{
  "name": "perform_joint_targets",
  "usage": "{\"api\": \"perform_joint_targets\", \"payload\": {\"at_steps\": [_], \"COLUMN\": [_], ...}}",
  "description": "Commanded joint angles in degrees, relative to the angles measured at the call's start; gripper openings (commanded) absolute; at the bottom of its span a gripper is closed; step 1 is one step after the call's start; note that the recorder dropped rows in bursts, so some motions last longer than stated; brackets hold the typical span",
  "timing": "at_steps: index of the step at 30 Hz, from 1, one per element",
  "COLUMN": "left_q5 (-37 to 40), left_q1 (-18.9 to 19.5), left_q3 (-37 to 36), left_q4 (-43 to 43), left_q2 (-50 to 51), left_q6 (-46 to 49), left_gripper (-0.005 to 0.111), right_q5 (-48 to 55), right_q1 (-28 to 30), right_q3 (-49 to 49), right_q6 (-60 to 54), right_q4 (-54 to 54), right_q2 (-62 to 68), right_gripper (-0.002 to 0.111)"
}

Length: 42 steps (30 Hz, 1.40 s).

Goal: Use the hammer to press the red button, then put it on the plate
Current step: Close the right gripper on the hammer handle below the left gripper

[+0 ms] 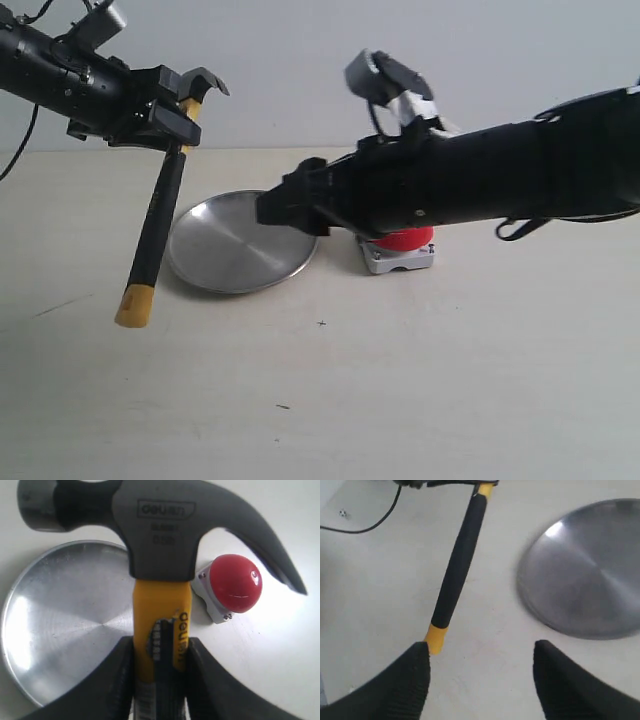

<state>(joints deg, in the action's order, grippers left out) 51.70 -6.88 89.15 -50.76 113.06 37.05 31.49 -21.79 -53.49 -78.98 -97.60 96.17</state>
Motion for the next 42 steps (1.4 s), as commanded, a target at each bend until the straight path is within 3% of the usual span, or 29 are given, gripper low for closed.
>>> {"api": "perform_joint_targets", "payload": {"at_steps": [1, 15, 21, 30, 34, 42], "left_q5": [0.86, -1.01, -0.76, -1.0, -1.06, -1.31], "left_q1": [-0.08, -0.08, -0.08, -0.71, -0.71, -0.71], "left_q3": [0.27, 0.27, 0.27, 0.27, 0.27, 0.27], "left_q4": [-4.23, -7.1, -7.74, -7.97, -7.97, -8.46], "left_q2": [-1.3, -1.3, -1.3, -0.74, -0.22, -0.21], "left_q6": [0.35, 1.47, 1.73, 1.88, 1.88, 1.88], "left_gripper": [0.0, 0.0, 0.0, 0.0, 0.0, 0.0], "right_q5": [-4.36, -8.97, -9.79, -9.33, -10.96, -13.84], "right_q1": [-4.27, -10.67, -10.82, -10.82, -10.82, -10.82], "right_q3": [-5.82, -22.13, -27.53, -30.41, -30.41, -30.41], "right_q6": [-5.3, 0.05, 4.73, 7.76, 8.94, 14.26], "right_q4": [-2.35, -2.35, -2.35, -2.35, -2.35, -2.35], "right_q2": [5.79, 20.56, 24.8, 26.69, 26.69, 26.69], "right_gripper": [0.065, 0.066, 0.066, 0.054, 0.043, 0.0]}}
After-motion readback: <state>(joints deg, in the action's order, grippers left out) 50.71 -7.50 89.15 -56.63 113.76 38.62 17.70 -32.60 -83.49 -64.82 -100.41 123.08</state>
